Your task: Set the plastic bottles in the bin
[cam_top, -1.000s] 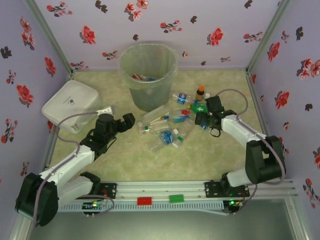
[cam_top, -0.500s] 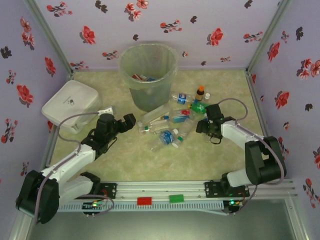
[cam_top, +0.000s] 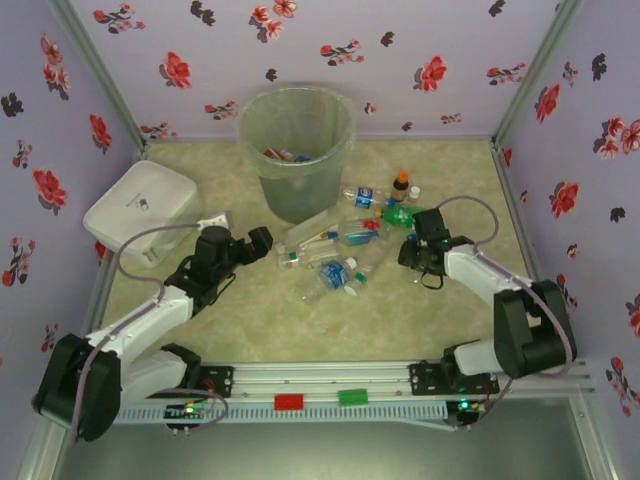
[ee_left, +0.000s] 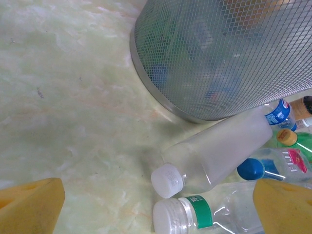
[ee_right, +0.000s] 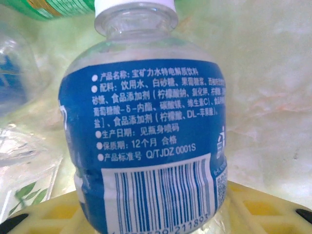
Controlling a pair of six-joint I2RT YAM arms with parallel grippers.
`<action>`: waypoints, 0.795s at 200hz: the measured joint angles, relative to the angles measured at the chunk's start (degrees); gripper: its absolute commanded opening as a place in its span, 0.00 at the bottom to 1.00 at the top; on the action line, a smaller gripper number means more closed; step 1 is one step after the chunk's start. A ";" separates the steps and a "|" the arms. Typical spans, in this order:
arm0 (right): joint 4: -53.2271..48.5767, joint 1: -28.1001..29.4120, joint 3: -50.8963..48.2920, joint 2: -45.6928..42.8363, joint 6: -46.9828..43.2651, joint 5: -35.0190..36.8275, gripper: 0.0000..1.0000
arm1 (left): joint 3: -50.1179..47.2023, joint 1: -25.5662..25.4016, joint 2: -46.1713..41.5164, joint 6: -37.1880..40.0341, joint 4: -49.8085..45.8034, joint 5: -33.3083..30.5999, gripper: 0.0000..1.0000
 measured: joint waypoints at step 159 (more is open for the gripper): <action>10.49 8.96 26.53 -4.87 2.03 -10.69 0.41 | -0.02 0.28 3.23 0.04 4.74 0.00 1.00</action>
